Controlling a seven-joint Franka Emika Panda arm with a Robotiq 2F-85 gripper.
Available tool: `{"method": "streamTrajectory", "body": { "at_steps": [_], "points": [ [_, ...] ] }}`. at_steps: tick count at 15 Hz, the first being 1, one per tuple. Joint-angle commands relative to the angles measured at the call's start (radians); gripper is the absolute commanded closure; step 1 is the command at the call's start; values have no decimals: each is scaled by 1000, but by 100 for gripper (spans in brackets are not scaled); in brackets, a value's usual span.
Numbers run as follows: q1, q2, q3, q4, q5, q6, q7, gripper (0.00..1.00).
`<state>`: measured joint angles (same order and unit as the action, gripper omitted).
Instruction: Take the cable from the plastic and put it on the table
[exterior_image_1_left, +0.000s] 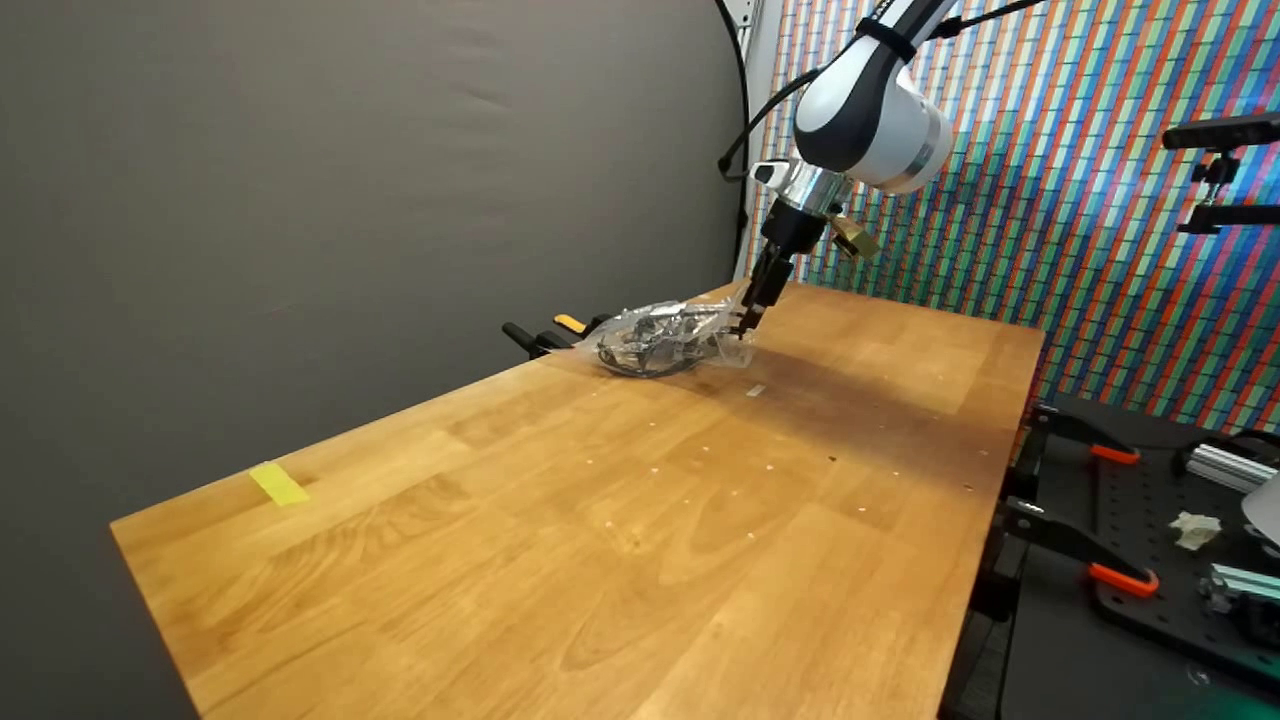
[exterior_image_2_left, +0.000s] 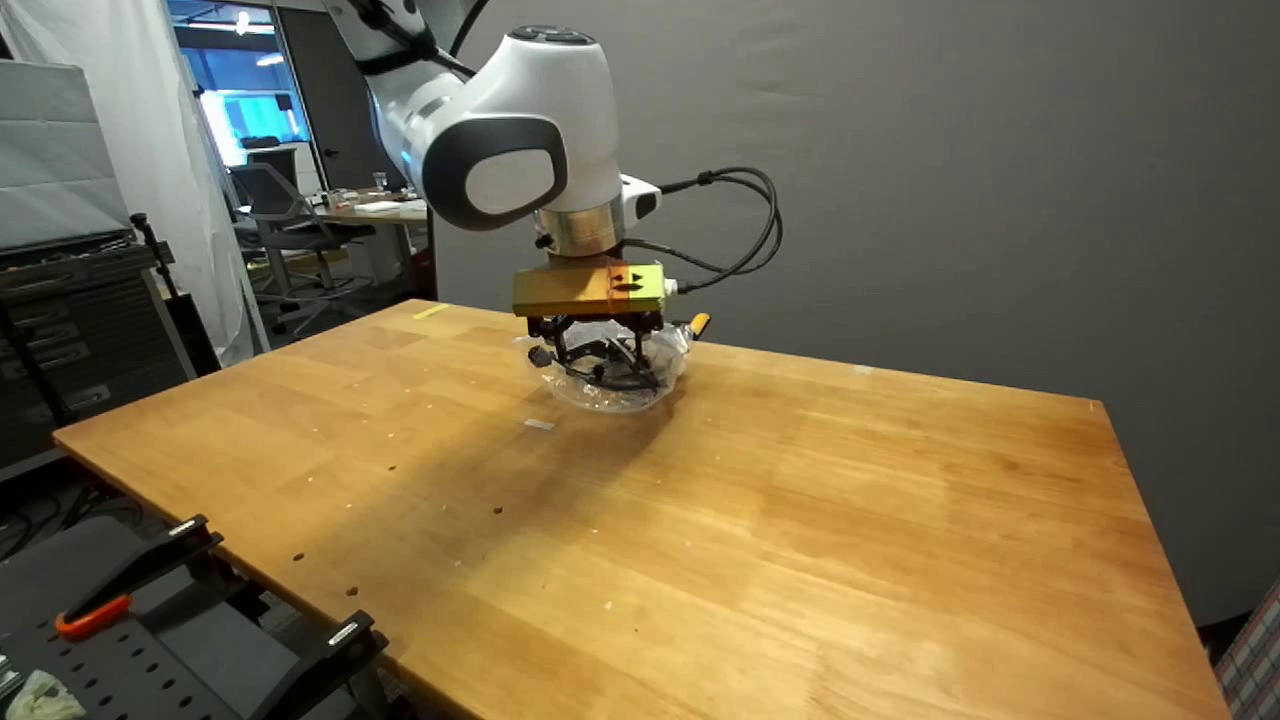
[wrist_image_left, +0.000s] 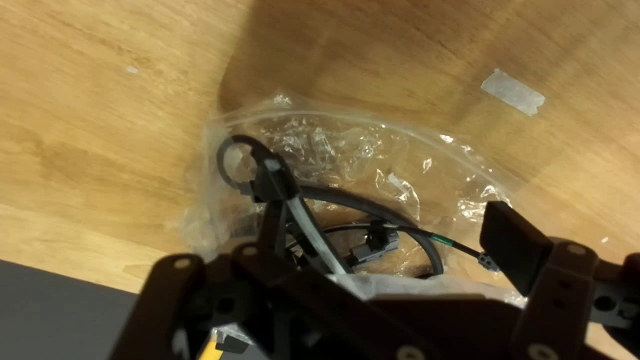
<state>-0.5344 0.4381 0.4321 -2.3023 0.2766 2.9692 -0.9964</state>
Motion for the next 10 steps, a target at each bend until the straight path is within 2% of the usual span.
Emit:
{"method": "streamTrajectory", "body": {
  "at_steps": [1, 10],
  "points": [
    [43, -18, -28, -17, -14, 21, 31, 0],
    [-17, 38, 34, 37, -26, 80, -31, 0]
  ]
}}
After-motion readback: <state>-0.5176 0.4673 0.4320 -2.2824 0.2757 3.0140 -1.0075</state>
